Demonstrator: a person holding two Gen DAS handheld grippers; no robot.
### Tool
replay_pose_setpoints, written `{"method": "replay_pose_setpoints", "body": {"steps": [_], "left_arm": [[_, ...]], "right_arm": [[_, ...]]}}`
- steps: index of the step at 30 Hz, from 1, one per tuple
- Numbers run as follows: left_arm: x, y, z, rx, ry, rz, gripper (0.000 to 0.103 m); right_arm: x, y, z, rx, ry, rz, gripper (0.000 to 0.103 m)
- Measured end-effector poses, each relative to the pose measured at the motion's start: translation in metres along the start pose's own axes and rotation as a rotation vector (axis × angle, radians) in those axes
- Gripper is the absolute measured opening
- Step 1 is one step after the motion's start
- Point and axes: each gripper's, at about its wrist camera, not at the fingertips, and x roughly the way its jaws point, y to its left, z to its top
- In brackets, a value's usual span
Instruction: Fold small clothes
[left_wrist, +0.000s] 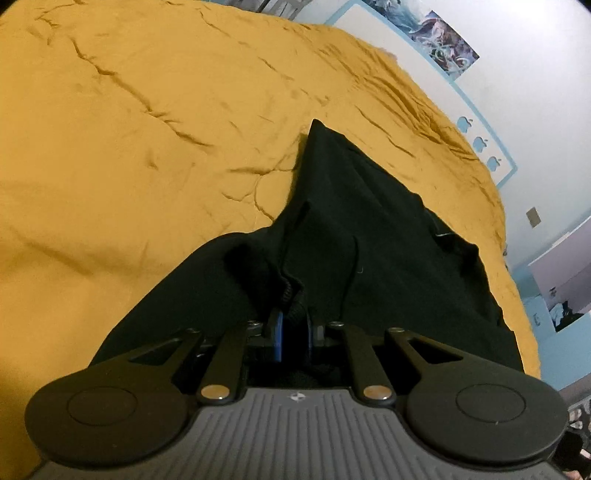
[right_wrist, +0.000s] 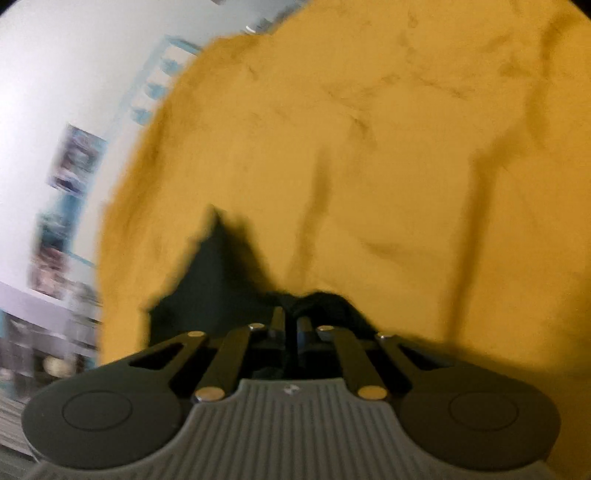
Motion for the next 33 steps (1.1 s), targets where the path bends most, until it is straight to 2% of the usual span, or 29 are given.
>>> {"method": "replay_pose_setpoints", "body": {"steps": [1,3,4,5,6,8,10,11,14,16,20,22,23,24,26,28,30,33], "left_arm": [[-0.002,-0.002,0.001,0.006,0.002,-0.001,0.013],[-0.011,-0.005,0.004,0.023,0.004,-0.005,0.016],[-0.016,-0.007,0.005,0.025,0.007,0.002,0.020],[-0.022,-0.008,0.007,0.031,0.006,0.005,0.021],[-0.031,-0.010,0.008,0.046,-0.010,0.014,0.021],[-0.043,-0.019,0.010,0.084,-0.056,0.048,0.021],[-0.054,-0.027,0.012,0.120,-0.119,0.032,0.021],[-0.056,-0.033,0.012,0.135,-0.134,0.014,0.021],[-0.044,-0.045,0.012,0.167,-0.108,-0.055,0.021],[-0.029,-0.050,0.010,0.183,-0.064,-0.078,0.021],[0.001,-0.051,0.004,0.203,0.018,-0.052,0.021],[0.011,-0.047,0.001,0.205,0.045,-0.035,0.021],[0.013,-0.045,-0.001,0.211,0.043,-0.028,0.021],[0.013,-0.043,-0.001,0.214,0.037,-0.025,0.021],[0.011,-0.038,-0.002,0.208,0.038,-0.038,0.021],[0.012,-0.036,-0.002,0.215,0.045,-0.039,0.020],[0.013,-0.037,-0.004,0.223,0.052,-0.034,0.020],[0.013,-0.038,-0.005,0.224,0.058,-0.025,0.020]], "right_arm": [[0.004,-0.003,0.000,-0.014,0.027,0.002,0.005],[-0.004,-0.004,0.004,-0.030,0.031,0.020,0.028],[-0.012,-0.002,0.007,-0.039,0.028,0.030,0.032],[-0.022,0.000,0.009,-0.046,0.013,0.036,0.044],[-0.031,0.004,0.013,-0.071,-0.011,0.049,0.048],[-0.042,0.020,0.022,-0.180,-0.073,0.087,0.049],[-0.035,0.040,0.034,-0.297,-0.107,0.108,0.057],[-0.023,0.050,0.042,-0.346,-0.098,0.135,0.057],[0.026,0.073,0.064,-0.414,-0.048,0.143,0.057],[0.062,0.084,0.076,-0.425,-0.003,0.135,0.057],[0.115,0.090,0.085,-0.385,0.077,0.137,0.057],[0.132,0.088,0.083,-0.361,0.112,0.134,0.056],[0.140,0.089,0.081,-0.364,0.141,0.150,0.033],[0.146,0.092,0.079,-0.388,0.157,0.156,0.001],[0.143,0.099,0.073,-0.458,0.106,0.132,0.000],[0.131,0.112,0.068,-0.556,-0.011,0.129,0.000],[0.136,0.116,0.068,-0.587,-0.070,0.082,0.000],[0.167,0.107,0.062,-0.609,-0.012,-0.049,0.000]]}}
